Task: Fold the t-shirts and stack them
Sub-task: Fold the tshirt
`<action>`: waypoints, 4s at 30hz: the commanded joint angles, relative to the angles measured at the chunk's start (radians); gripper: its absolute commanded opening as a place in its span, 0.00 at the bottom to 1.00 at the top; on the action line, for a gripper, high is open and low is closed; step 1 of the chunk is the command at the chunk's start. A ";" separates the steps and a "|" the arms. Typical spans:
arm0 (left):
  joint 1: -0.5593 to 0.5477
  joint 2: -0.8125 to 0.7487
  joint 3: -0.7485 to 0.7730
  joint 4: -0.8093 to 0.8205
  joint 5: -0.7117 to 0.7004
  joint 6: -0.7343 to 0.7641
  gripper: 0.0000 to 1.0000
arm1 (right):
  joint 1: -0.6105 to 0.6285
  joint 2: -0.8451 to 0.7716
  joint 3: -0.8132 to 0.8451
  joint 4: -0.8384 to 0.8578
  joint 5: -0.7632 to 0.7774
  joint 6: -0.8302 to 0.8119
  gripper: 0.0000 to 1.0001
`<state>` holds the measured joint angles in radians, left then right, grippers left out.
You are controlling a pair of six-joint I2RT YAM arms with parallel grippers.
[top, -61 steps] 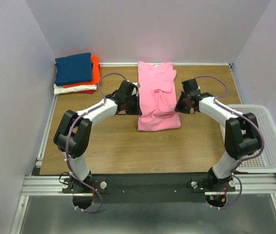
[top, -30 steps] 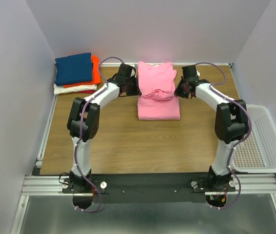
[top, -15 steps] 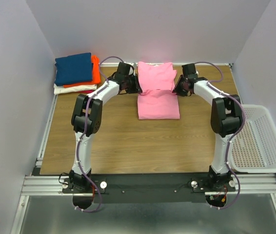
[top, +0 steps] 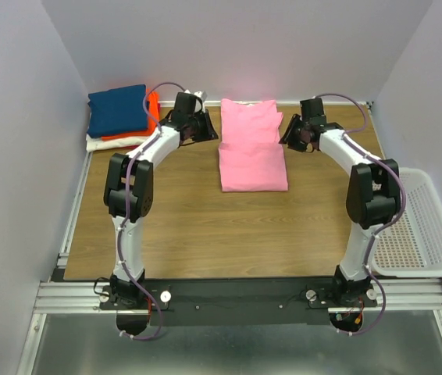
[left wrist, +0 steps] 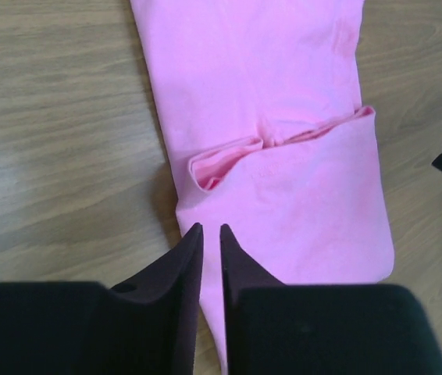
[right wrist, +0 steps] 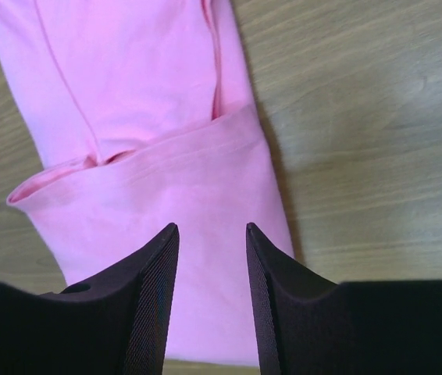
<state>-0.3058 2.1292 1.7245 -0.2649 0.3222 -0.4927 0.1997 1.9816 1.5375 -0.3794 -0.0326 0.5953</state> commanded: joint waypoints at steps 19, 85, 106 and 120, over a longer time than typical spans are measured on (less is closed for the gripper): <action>-0.082 0.258 0.194 -0.051 -0.055 0.016 0.00 | 0.086 0.252 0.194 0.008 0.190 -0.114 0.43; -0.081 -0.420 -0.694 0.244 0.074 -0.073 0.00 | 0.421 -0.186 -0.343 -0.012 0.204 0.017 0.44; -0.085 -0.255 -0.704 0.242 -0.060 -0.113 0.00 | 0.463 -0.059 -0.303 -0.033 0.367 0.026 0.43; -0.085 -0.258 -0.706 0.230 -0.069 -0.115 0.00 | 0.396 -0.138 -0.370 -0.036 0.393 0.021 0.43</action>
<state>-0.3882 1.8572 1.0374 -0.0212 0.3042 -0.6151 0.6205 1.8580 1.1934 -0.3908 0.3038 0.6201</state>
